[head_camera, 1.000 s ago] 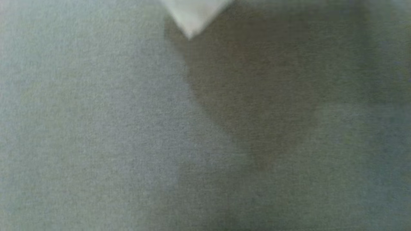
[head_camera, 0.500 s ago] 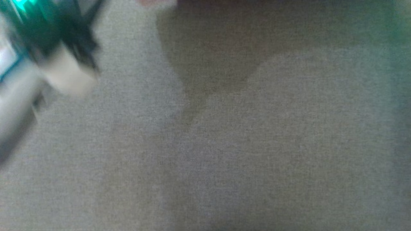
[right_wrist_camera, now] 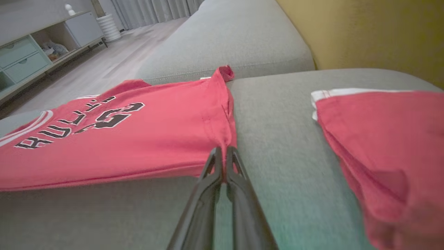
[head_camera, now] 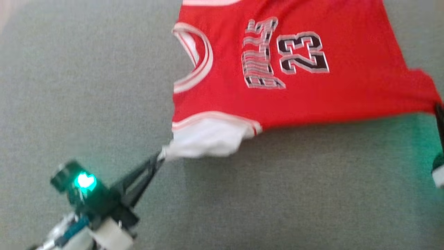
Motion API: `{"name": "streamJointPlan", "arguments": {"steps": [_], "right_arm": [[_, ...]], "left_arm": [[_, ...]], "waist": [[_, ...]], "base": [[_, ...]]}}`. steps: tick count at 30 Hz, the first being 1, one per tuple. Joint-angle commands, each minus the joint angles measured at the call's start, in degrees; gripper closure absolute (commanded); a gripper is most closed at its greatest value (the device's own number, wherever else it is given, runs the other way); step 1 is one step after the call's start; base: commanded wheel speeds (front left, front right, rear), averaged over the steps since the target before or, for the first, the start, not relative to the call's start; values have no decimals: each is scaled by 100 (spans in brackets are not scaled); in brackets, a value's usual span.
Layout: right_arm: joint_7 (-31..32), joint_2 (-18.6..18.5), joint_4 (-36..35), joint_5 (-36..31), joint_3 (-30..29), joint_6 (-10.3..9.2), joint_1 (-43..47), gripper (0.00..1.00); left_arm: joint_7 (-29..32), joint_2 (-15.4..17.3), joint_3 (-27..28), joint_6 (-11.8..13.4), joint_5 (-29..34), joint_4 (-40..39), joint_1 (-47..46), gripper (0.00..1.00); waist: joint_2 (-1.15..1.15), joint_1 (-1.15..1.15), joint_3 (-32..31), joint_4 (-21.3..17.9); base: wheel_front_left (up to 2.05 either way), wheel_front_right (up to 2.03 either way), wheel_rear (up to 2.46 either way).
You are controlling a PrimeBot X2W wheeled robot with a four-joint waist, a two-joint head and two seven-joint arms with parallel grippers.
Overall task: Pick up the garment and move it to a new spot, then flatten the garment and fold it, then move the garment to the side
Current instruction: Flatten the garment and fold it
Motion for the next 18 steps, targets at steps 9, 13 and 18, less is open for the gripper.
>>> {"name": "streamJointPlan", "arguments": {"steps": [9, 13, 18], "right_arm": [[23, 130, -745, -479, -651, -4, 1198, 100], [307, 379, -973, -689, -970, -4, 1177, 100], [709, 684, -1139, -859, -1281, -4, 842, 100]], "left_arm": [[-13, 343, 525, 42, 133, -384, 783, 100], [-13, 223, 620, -99, 305, -335, 542, 100], [-13, 13, 800, -351, 533, -75, -203, 100]], "waist": [[0, 2, -295, -148], [0, 2, -219, -139], [0, 2, -80, -101]], "base": [[0, 0, 0], [0, 0, 0], [0, 0, 0]]}}
